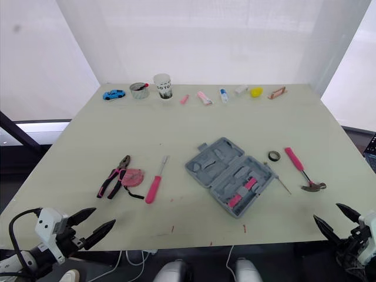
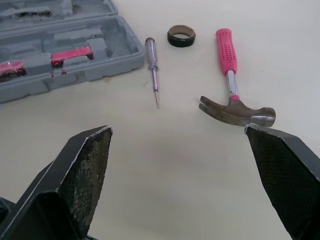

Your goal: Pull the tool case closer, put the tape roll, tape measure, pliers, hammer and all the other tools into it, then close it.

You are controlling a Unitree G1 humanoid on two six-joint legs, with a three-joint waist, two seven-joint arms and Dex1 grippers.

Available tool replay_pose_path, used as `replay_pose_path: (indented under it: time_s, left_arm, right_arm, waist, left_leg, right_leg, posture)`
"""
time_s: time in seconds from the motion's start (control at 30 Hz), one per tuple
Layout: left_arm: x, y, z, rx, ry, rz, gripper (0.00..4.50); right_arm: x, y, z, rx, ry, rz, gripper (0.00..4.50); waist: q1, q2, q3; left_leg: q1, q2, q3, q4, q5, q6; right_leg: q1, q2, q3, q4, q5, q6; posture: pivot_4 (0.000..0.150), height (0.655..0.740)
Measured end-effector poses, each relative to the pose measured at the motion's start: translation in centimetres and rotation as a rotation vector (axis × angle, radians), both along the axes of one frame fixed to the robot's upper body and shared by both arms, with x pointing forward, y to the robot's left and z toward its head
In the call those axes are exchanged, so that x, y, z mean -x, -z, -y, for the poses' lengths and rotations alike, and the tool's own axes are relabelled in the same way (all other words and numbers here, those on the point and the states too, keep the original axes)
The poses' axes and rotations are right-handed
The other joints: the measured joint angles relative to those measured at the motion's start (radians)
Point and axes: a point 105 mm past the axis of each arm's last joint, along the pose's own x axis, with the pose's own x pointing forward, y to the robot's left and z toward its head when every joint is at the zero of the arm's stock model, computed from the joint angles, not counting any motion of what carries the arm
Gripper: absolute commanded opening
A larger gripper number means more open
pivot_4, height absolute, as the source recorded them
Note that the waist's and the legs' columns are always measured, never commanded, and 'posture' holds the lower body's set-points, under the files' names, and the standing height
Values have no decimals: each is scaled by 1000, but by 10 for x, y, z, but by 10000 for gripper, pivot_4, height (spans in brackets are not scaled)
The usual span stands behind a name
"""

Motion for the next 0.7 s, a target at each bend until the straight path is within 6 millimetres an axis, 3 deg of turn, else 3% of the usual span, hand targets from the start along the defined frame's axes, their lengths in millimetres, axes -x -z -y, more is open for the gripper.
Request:
replay_pose_path:
  time_s: [0.17, 0.33, 0.5, 0.7]
  left_arm:
    - [-6, -7, 10, 11, 33, 24, 44522]
    - [-25, -19, 29, 27, 89, 57, 44522]
    - [-56, -44, 63, 3, 198, 142, 44522]
    - [-67, -44, 95, 24, 305, 90, 44522]
  right_arm:
    - [-12, -8, -1, 15, -12, 27, 45000]
    - [-32, -15, -8, 3, 4, 34, 45000]
    - [-71, -29, -31, -8, -35, 64, 45000]
    - [-112, -43, -50, 21, -85, 77, 45000]
  waist:
    - [0, 0, 0]
    - [0, 0, -1]
    - [-1, 0, -1]
    - [-3, 0, 0]
  left_leg:
    - [0, -1, 0, 0, 0, 0]
    - [1, -1, 0, 0, 0, 0]
    - [2, -1, 1, 4, 0, 0]
    - [2, -2, 3, 4, 1, 0]
  right_leg:
    - [0, 0, 0, 0, 0, -1]
    - [2, 4, 0, 0, 2, -3]
    - [2, 5, 2, 5, 2, -3]
    - [1, 7, 3, 7, 2, -3]
  posture:
    - [1500, 7400]
    - [1500, 7400]
    - [1500, 7400]
    - [1500, 7400]
